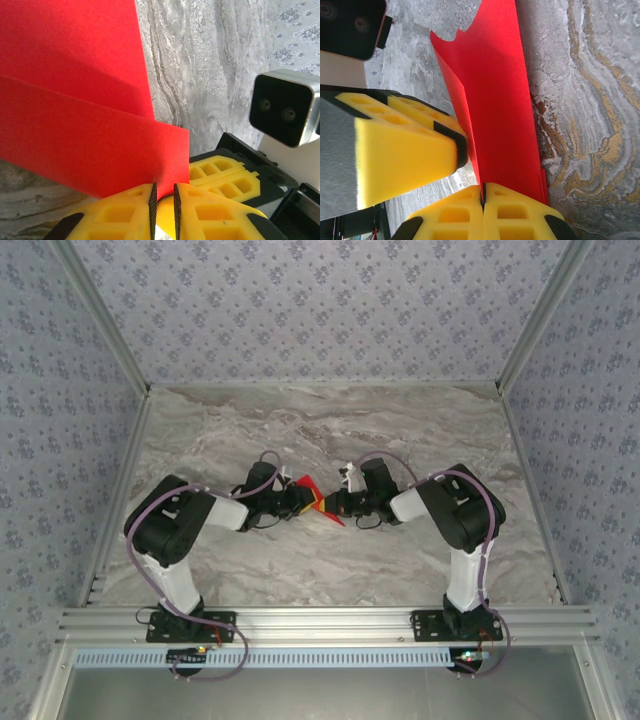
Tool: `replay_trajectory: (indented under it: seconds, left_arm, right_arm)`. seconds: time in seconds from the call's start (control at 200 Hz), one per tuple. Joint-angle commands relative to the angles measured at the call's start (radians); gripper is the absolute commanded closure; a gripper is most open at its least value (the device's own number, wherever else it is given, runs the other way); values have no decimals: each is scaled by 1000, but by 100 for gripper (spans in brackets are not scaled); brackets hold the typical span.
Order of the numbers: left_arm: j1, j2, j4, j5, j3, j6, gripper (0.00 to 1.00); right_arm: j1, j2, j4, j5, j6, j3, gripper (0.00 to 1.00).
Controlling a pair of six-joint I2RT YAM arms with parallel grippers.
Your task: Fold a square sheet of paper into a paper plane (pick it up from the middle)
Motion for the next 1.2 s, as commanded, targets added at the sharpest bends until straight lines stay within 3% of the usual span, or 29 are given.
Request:
replay_trajectory:
  seconds: [0.0, 0.205, 0.58, 0.934, 1.194]
  left_arm:
    - [-10, 25, 30, 9, 33, 29, 82]
    - [-10, 31, 16, 2, 42, 35, 83]
    - [-10, 49, -3, -15, 54, 35, 84]
    - [-10, 52, -25, -15, 70, 43, 84]
    - [-10, 49, -34, -9, 74, 47, 84]
  right_arm:
    - [-7, 14, -53, -2, -17, 18, 100]
    - [-6, -14, -116, -9, -32, 33, 90]
    - [-10, -117, -371, 33, -271, 64, 69]
    - [36, -196, -574, 180, -584, 79, 66]
    - [77, -171, -590, 258, -632, 116, 69]
